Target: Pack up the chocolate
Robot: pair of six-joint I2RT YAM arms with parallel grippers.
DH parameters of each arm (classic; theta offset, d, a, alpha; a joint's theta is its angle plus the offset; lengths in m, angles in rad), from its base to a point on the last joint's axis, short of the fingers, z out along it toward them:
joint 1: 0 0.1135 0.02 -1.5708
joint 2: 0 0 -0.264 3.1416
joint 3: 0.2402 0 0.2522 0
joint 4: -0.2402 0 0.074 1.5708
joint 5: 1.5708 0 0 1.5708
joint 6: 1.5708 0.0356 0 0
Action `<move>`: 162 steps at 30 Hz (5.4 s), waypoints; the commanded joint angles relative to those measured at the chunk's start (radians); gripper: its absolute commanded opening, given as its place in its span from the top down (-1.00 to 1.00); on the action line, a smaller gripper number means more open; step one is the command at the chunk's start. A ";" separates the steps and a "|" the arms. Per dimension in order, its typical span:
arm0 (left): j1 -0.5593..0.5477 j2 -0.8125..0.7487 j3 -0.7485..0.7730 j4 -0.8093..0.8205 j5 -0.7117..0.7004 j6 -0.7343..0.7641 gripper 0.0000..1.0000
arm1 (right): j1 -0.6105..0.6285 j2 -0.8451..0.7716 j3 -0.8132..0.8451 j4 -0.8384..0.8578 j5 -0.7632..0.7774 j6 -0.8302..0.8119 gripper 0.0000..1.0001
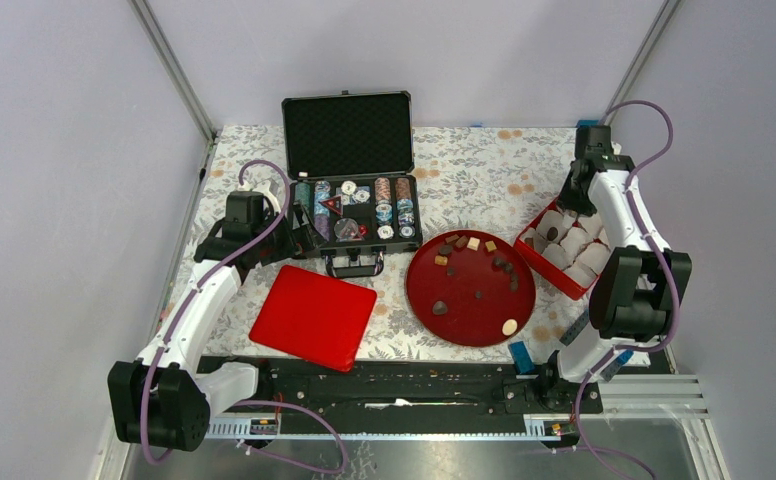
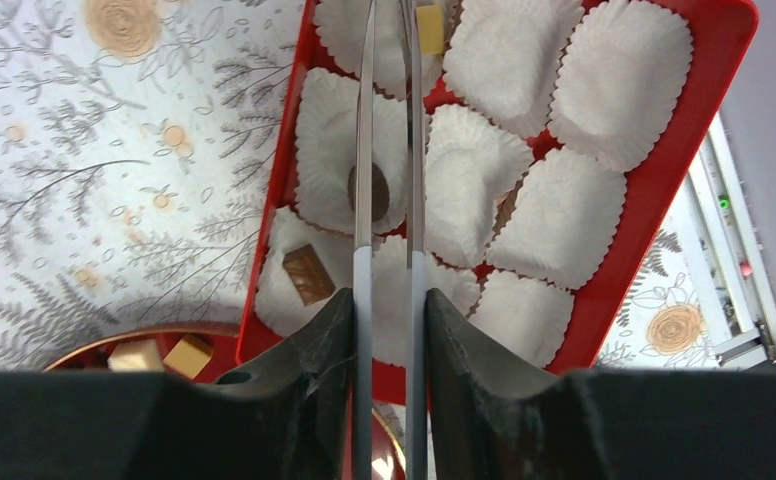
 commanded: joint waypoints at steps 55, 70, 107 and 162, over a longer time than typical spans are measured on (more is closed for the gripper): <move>-0.015 -0.048 0.046 0.024 0.005 0.004 -0.98 | 0.436 -0.573 -0.376 -0.460 -0.177 0.177 0.10; -0.018 -0.058 0.038 0.028 0.010 0.002 -0.98 | 0.444 -0.543 -0.380 -0.451 -0.206 0.158 0.25; -0.024 -0.025 0.058 0.031 -0.004 0.010 -0.97 | 0.444 -0.519 -0.296 -0.544 -0.238 0.127 0.09; -0.031 -0.026 0.049 0.036 -0.009 0.010 -0.98 | 0.683 -0.378 -0.237 -0.641 -0.102 0.229 0.17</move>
